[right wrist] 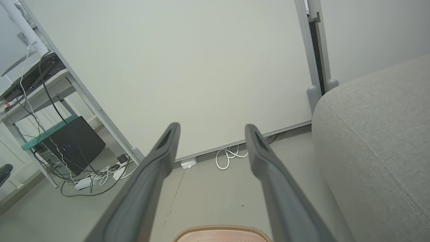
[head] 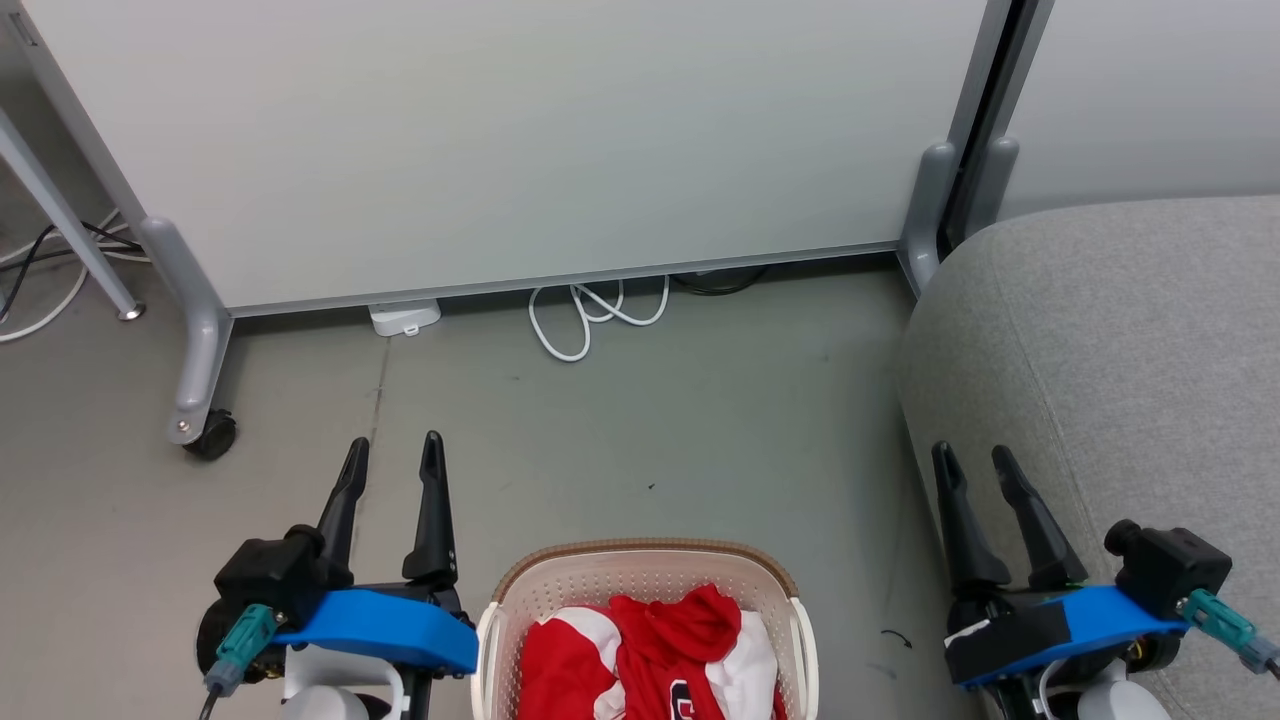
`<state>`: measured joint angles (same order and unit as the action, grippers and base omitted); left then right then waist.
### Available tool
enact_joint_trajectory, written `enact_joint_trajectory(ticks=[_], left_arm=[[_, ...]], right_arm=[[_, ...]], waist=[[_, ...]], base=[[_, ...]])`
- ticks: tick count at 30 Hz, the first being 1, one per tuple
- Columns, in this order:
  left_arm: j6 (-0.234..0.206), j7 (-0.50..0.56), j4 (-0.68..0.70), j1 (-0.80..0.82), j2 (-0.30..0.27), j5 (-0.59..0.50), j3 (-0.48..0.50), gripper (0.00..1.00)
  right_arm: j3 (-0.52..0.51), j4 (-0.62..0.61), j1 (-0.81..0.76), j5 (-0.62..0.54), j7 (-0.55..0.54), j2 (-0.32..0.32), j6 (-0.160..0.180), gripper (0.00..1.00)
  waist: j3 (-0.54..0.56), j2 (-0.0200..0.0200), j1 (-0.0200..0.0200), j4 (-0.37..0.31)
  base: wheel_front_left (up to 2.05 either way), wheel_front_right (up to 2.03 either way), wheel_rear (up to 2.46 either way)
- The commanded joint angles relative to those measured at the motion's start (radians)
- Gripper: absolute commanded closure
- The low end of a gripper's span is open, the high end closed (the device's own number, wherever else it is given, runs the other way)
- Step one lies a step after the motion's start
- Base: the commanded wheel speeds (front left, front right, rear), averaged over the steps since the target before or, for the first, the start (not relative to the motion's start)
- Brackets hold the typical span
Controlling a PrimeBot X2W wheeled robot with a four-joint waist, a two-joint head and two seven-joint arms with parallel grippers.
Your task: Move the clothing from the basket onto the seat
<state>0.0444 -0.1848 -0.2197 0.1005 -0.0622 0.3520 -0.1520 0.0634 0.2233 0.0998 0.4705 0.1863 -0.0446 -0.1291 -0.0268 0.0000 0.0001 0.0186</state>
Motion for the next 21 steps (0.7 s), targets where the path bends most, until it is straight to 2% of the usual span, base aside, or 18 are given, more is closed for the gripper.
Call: enact_joint_trajectory(ticks=[1, 21], left_arm=[[0.001, -0.011, 0.003, 0.018, -0.006, -0.030, -0.006, 0.00], [0.023, -0.050, -0.012, 0.018, 0.005, -0.161, -0.011, 0.00]], right_arm=[[0.003, -0.004, 0.017, -0.032, 0.010, -0.007, -0.002, 0.00], [0.009, -0.008, 0.015, -0.187, 0.049, -0.008, -0.002, 0.00]], waist=[[0.000, 0.0000, -0.0001, 0.000], [-0.001, 0.0000, -0.0001, 0.003]], base=[[0.00, 0.00, 0.00], [0.00, 0.00, 0.00]])
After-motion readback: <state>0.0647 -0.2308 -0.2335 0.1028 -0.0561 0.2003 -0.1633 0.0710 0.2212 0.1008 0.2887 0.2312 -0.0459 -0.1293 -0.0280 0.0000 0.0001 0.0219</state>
